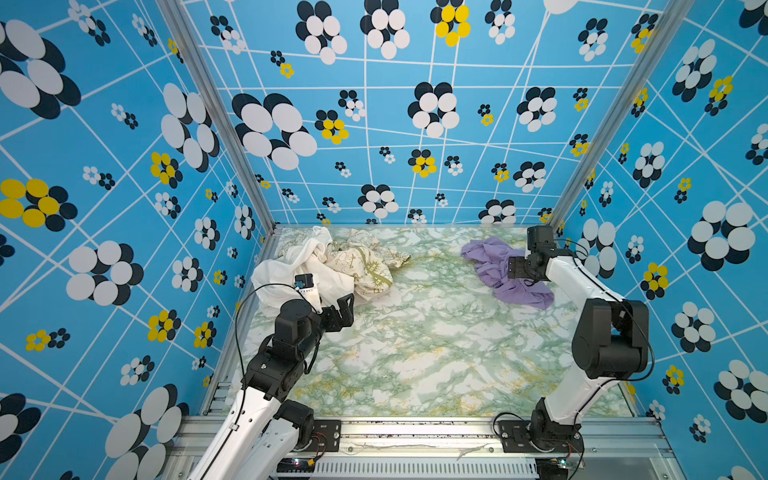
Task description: Pick out a specific cloth from the pile
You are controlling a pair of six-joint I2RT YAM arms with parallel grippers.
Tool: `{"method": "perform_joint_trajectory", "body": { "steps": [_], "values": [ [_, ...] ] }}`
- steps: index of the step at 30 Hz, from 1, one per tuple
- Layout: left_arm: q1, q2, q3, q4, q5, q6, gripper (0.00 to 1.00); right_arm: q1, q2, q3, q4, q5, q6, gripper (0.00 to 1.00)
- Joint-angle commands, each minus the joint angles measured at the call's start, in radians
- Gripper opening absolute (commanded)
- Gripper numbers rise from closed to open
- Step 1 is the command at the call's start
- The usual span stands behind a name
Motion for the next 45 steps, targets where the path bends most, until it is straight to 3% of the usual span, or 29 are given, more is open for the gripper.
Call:
{"method": "perform_joint_trajectory", "body": {
  "steps": [1, 5, 11, 18, 24, 35, 45],
  "values": [
    [0.010, -0.008, -0.014, 0.022, 0.004, -0.015, 0.99, -0.002, -0.099, -0.001, 0.006, -0.073, 0.063, 0.98],
    [0.011, -0.006, -0.020, 0.035, 0.006, -0.021, 0.99, 0.003, -0.109, 0.030, 0.032, -0.172, 0.100, 0.99],
    [0.011, -0.004, -0.018, 0.032, 0.008, -0.023, 0.99, 0.016, 0.053, 0.192, -0.072, -0.204, 0.113, 0.95],
    [0.014, -0.005, -0.012, 0.028, 0.008, -0.021, 0.99, 0.015, 0.264, 0.321, -0.122, -0.162, 0.117, 0.52],
    [0.016, -0.006, 0.000, 0.019, 0.013, -0.015, 0.99, -0.002, 0.409, 0.393, -0.192, -0.146, 0.134, 0.30],
    [0.018, -0.007, -0.004, 0.017, 0.009, -0.014, 0.99, -0.029, 0.563, 0.386, -0.273, -0.109, 0.122, 0.26],
    [0.021, -0.002, -0.003, -0.004, -0.006, -0.014, 0.99, -0.032, 0.570, 0.422, -0.321, -0.110, 0.092, 0.35]
  ]
}}
